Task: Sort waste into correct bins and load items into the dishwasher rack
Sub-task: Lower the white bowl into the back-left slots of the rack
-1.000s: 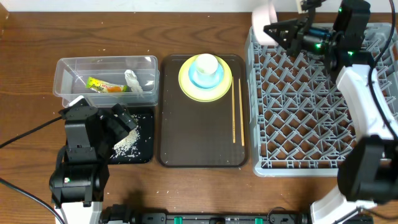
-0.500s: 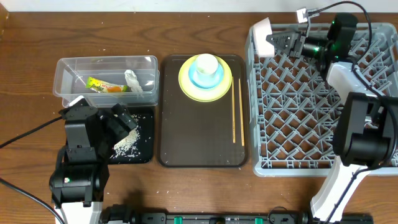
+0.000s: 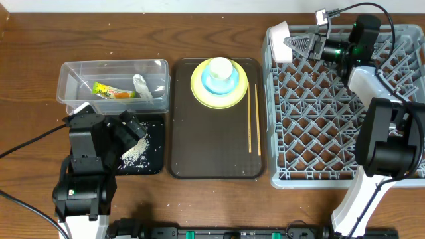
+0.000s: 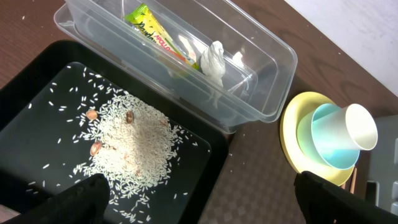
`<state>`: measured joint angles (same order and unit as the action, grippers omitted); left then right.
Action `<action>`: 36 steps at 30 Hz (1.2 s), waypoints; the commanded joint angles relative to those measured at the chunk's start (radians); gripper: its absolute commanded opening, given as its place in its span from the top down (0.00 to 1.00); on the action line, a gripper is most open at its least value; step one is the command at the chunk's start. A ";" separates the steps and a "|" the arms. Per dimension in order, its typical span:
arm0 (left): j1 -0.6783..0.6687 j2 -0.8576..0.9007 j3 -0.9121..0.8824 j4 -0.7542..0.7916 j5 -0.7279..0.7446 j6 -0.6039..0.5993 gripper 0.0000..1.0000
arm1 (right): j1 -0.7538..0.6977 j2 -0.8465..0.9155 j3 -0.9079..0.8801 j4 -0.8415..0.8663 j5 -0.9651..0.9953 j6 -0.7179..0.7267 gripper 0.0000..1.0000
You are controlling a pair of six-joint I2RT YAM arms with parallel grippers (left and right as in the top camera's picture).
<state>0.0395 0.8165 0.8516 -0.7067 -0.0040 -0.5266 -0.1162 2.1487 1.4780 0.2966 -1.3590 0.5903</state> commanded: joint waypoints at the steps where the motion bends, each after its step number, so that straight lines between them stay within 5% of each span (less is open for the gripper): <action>1: 0.007 -0.001 0.018 0.000 -0.008 0.002 0.02 | 0.013 0.002 0.011 -0.002 0.053 0.061 0.99; 9: 0.007 -0.001 0.018 0.000 -0.008 0.002 0.02 | 0.010 0.002 0.005 -0.038 0.148 0.185 0.99; 19: 0.007 -0.001 0.018 0.000 -0.008 0.002 0.02 | 0.012 0.002 0.005 0.232 0.098 0.468 0.99; 36: 0.007 -0.001 0.018 0.000 -0.008 0.002 0.02 | 0.011 0.003 -0.042 0.106 0.026 0.280 0.99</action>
<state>0.0395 0.8165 0.8516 -0.7067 -0.0040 -0.5266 -0.1127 2.1483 1.4612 0.4152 -1.3148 0.9409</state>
